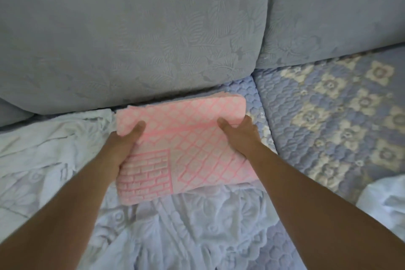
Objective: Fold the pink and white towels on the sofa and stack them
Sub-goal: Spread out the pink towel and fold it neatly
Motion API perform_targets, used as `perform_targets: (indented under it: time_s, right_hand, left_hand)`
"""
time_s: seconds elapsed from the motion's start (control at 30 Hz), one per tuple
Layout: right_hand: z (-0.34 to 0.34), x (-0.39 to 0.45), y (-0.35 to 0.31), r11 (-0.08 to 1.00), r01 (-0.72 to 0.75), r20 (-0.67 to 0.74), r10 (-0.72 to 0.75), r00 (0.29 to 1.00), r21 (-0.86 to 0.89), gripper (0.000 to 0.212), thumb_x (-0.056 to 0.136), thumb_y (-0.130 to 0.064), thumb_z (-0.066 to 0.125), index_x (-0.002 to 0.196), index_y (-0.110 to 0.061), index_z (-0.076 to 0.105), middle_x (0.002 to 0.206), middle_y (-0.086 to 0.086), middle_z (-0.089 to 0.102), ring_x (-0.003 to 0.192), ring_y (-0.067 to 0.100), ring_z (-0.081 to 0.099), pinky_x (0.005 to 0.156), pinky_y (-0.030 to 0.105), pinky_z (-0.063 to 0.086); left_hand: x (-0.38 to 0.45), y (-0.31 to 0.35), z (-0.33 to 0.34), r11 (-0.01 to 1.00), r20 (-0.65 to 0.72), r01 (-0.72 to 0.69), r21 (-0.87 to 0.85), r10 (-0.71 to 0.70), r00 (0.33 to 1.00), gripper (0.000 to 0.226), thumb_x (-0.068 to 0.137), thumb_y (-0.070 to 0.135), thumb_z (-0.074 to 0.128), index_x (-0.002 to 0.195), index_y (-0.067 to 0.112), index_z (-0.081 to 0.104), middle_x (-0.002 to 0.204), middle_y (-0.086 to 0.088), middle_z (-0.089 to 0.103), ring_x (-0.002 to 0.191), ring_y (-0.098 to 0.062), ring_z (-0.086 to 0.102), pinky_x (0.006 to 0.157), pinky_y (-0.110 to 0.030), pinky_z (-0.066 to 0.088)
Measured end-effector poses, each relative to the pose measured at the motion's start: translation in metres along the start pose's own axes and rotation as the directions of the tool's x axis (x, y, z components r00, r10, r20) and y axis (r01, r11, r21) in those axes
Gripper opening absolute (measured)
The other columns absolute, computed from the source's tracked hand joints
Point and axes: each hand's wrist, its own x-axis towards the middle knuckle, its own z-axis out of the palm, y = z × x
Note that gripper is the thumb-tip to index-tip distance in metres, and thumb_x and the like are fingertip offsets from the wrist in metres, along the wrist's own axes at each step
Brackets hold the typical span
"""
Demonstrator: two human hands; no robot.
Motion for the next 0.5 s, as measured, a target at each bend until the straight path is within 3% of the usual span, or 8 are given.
perform_targets:
  time_s: [0.07,0.2,0.27,0.33,0.4,0.5]
  right_hand:
    - [-0.003,0.001,0.001,0.999,0.001,0.029,-0.002,1.0,0.055,0.116,0.064,-0.088,0.06,0.151,-0.02,0.025,0.152,0.013,0.038,0.136,0.036,0.042,0.109,0.05,0.039]
    - [-0.036,-0.004,0.011,0.931,-0.053,0.224,-0.031,0.974,0.36,0.115,0.047,-0.082,0.078,0.14,-0.024,0.044,0.137,-0.001,0.057,0.116,0.021,0.06,0.098,0.039,0.051]
    - [-0.07,-0.014,0.029,0.903,-0.029,0.258,-0.091,0.962,0.428,0.08,0.063,-0.067,0.083,0.123,-0.025,0.053,0.118,-0.011,0.063,0.1,0.008,0.062,0.082,0.025,0.051]
    - [-0.113,-0.023,0.054,0.889,0.02,0.189,-0.12,0.975,0.458,0.052,0.076,-0.049,0.082,0.114,-0.031,0.051,0.111,-0.011,0.063,0.095,0.008,0.059,0.08,0.022,0.047]
    - [-0.177,-0.026,0.081,0.899,0.029,0.108,-0.084,0.991,0.437,0.061,0.078,-0.048,0.081,0.126,-0.022,0.055,0.125,0.0,0.062,0.107,0.018,0.059,0.089,0.026,0.045]
    - [-0.262,-0.003,0.106,0.938,0.041,-0.049,-0.025,0.998,0.345,0.088,0.078,-0.064,0.072,0.146,-0.016,0.042,0.143,0.008,0.052,0.129,0.027,0.052,0.102,0.031,0.041]
  left_hand:
    - [-0.012,0.012,-0.003,0.996,0.078,0.05,-0.07,-0.045,0.996,0.054,0.08,0.055,0.076,0.107,0.009,0.073,0.095,-0.011,0.078,0.086,-0.031,0.075,0.087,-0.047,0.058]
    - [-0.058,0.031,0.006,0.999,-0.135,-0.024,-0.043,0.018,0.991,0.069,0.065,0.062,0.08,0.111,0.012,0.069,0.093,-0.011,0.077,0.08,-0.037,0.074,0.078,-0.056,0.058]
    - [-0.102,0.045,0.028,0.993,-0.112,-0.026,-0.115,0.013,0.994,0.052,0.076,0.051,0.08,0.106,0.011,0.069,0.088,-0.011,0.077,0.074,-0.035,0.075,0.072,-0.05,0.06]
    - [-0.145,0.057,0.062,0.98,-0.009,0.011,-0.199,-0.013,1.0,0.032,0.084,0.038,0.077,0.098,0.01,0.07,0.08,-0.009,0.078,0.067,-0.028,0.075,0.062,-0.038,0.06]
    - [-0.177,0.076,0.116,0.963,0.1,0.113,-0.245,-0.091,0.991,0.034,0.083,0.036,0.078,0.103,0.009,0.071,0.089,-0.012,0.078,0.076,-0.029,0.076,0.066,-0.038,0.06]
    - [-0.189,0.107,0.197,0.947,0.178,0.155,-0.28,-0.108,0.978,0.043,0.082,0.037,0.078,0.115,0.01,0.071,0.102,-0.015,0.077,0.087,-0.032,0.075,0.075,-0.045,0.06]
